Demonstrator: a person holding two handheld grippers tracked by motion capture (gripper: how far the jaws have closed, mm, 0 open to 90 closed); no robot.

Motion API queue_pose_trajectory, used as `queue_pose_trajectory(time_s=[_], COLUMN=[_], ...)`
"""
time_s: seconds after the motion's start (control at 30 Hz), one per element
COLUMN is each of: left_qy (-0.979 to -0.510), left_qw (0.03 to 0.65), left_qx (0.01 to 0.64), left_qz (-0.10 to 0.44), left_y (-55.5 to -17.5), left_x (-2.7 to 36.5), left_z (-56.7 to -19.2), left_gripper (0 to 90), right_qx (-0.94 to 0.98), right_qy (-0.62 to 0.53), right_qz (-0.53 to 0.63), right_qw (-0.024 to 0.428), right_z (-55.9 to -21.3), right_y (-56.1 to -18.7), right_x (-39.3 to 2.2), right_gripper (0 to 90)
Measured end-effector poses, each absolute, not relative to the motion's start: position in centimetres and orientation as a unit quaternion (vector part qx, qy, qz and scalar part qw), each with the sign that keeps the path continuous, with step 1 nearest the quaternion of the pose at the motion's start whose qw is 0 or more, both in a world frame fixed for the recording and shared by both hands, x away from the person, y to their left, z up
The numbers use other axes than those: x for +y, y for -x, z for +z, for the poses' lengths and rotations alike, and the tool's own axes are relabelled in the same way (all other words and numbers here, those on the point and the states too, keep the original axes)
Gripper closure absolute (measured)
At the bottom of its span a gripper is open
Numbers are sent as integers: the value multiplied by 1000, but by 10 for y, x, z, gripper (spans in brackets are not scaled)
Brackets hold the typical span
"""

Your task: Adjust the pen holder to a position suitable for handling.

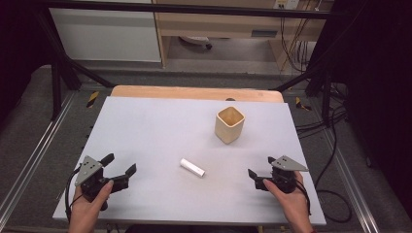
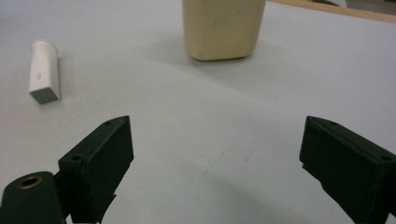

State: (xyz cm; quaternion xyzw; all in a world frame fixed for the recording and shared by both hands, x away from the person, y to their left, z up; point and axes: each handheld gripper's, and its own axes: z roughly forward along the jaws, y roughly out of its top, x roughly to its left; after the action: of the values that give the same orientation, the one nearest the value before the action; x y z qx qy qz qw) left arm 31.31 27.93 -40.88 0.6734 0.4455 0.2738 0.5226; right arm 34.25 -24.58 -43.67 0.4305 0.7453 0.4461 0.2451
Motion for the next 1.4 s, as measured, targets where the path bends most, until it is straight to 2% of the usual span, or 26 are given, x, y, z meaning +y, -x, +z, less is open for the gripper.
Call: queue_pose_trajectory(time_s=[0.53,1.07,1.4], left_qy=[-710,-727,-728], left_qw=[510,499,499], left_qx=[422,406,401], left_qz=[240,239,245], left_y=[-335,-357,-355], left_x=[251,217,216], left_z=[-413,-416,-416], left_gripper=[97,103,101], right_qx=[762,767,776], right_qy=[-419,-412,-403], right_qz=[440,439,435], right_qw=[225,222,216], right_z=[-438,-436,-435], right_y=[-338,-336,-333], right_x=[-233,-228,-220], right_gripper=[64,49,49])
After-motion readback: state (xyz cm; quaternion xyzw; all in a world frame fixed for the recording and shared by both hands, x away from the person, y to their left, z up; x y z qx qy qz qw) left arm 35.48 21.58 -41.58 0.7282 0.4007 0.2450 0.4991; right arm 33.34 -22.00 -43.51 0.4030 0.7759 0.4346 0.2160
